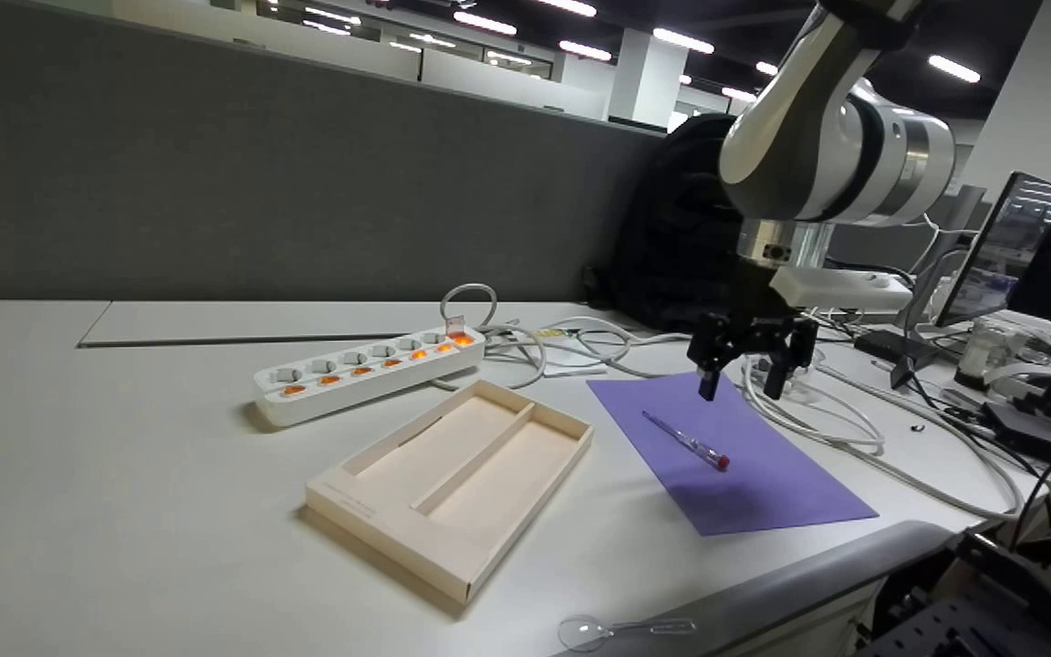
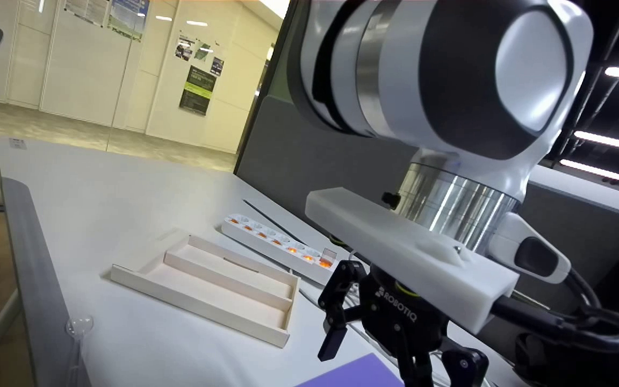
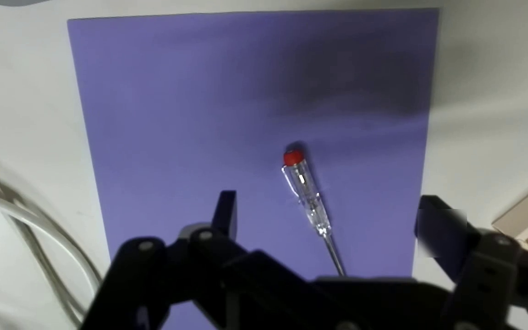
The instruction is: Put the pen inside the wooden box
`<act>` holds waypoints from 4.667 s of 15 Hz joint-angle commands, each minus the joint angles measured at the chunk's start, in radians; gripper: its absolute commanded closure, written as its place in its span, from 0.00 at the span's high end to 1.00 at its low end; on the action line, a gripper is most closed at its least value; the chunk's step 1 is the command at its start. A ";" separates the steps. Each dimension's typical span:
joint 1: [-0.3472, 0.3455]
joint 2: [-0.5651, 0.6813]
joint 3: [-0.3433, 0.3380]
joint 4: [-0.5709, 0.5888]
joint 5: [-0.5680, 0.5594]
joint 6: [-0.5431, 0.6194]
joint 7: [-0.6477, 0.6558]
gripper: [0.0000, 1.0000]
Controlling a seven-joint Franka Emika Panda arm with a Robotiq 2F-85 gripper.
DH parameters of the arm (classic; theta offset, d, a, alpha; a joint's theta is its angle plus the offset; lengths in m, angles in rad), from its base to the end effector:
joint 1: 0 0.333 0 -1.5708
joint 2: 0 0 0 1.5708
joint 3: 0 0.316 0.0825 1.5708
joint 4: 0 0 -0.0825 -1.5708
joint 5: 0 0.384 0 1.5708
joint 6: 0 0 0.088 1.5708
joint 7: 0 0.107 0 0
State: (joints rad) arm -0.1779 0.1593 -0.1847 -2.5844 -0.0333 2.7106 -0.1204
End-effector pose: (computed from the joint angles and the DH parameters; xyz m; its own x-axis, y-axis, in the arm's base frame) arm 0.4119 -0.1580 0.2012 0.9773 -0.2089 -0.0363 -0.2075 -0.9775 0.0380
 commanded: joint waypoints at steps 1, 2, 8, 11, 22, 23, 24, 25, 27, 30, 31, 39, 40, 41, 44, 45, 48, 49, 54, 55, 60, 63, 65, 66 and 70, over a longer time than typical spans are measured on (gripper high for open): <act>-0.002 0.046 0.000 0.016 -0.009 0.062 0.016 1.00; 0.004 0.063 -0.006 0.021 -0.028 0.082 0.030 1.00; 0.021 0.160 -0.019 0.051 -0.058 0.149 0.040 1.00; 0.012 0.196 -0.008 0.073 -0.039 0.147 0.021 1.00; -0.036 0.298 0.043 0.138 -0.004 0.131 -0.014 0.51; -0.042 0.303 0.049 0.141 0.000 0.130 -0.017 0.45; -0.049 0.304 0.055 0.142 0.005 0.129 -0.020 0.37; -0.055 0.303 0.061 0.141 0.010 0.128 -0.024 0.31; -0.069 0.295 0.077 0.138 0.023 0.124 -0.037 0.17; -0.085 0.261 0.109 0.123 0.059 0.105 -0.044 0.01; -0.087 0.243 0.122 0.115 0.073 0.097 -0.048 0.03; 0.046 0.076 0.164 0.100 0.034 0.069 -0.036 0.05; 0.061 0.072 0.174 0.114 0.044 0.059 -0.035 0.05; 0.076 0.079 0.185 0.131 0.051 0.054 -0.034 0.05; 0.117 0.108 0.208 0.166 0.048 0.050 -0.029 0.05; 0.127 0.123 0.217 0.177 0.048 0.051 -0.033 0.05; 0.147 0.178 0.236 0.212 0.065 0.063 -0.020 0.05; 0.151 0.203 0.242 0.226 0.074 0.066 -0.013 0.05; 0.209 0.327 0.216 0.276 0.053 0.137 0.072 0.05; 0.220 0.349 0.211 0.285 0.054 0.151 0.091 0.05; 0.255 0.406 0.200 0.319 0.059 0.167 0.126 0.05; 0.229 0.397 0.227 0.324 0.076 0.133 0.106 0.45; 0.204 0.389 0.254 0.320 0.097 0.121 0.091 0.58; 0.187 0.383 0.274 0.317 0.112 0.108 0.080 0.66; 0.094 0.335 0.379 0.295 0.188 0.040 -0.007 0.92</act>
State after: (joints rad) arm -0.0089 0.5409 0.1173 -2.2833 0.1039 2.8140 -0.0692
